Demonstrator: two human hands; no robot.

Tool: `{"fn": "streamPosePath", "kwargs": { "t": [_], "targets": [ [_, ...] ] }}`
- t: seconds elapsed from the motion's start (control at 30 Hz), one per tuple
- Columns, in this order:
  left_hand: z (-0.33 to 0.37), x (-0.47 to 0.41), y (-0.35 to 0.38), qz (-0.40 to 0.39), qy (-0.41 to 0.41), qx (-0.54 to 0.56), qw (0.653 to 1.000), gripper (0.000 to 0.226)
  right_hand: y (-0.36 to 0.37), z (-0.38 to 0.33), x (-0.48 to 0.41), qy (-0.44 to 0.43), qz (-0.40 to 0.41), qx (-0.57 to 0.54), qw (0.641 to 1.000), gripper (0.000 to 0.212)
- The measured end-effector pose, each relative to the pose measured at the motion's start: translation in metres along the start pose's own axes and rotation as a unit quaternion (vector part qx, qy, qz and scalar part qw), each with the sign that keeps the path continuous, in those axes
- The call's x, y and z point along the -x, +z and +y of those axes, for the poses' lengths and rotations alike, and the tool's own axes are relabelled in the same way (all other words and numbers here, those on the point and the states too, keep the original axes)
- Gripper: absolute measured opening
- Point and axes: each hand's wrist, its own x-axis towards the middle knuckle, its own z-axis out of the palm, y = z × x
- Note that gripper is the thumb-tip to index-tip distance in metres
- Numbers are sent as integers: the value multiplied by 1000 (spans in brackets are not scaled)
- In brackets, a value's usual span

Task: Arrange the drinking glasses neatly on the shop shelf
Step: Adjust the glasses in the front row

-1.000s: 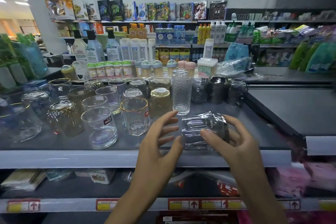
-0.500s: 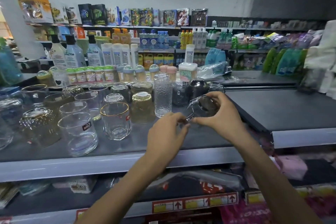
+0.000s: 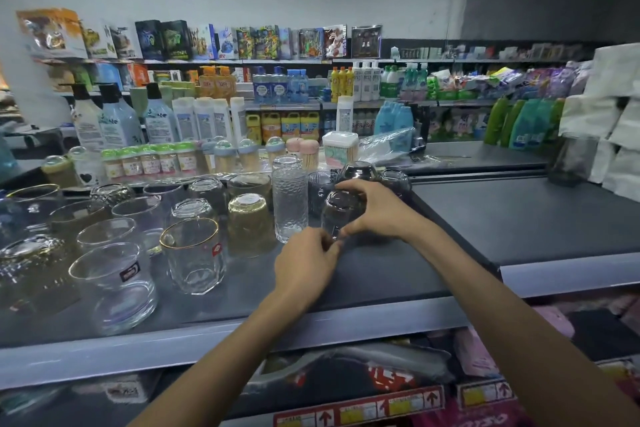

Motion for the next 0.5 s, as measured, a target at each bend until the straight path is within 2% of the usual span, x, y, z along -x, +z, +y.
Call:
{"fn": "streamPosePath", "kwargs": {
  "t": [0.13,0.23,0.37,0.5],
  "targets": [
    [2,4,1,13,-9,6,1000,31,6,7,2,18,-11,-47,999,97],
    [4,8,-2,15,-9,11,1000,21,11,10,9,22,4,-66,998,101],
    [8,19,-13,11,-20,17,1000,25,9,0,31,36,32,-47,998,101],
    [9,37,-28,68,24,19,997,21,-4,-9,66,39,91,-5,995,87]
  ]
}}
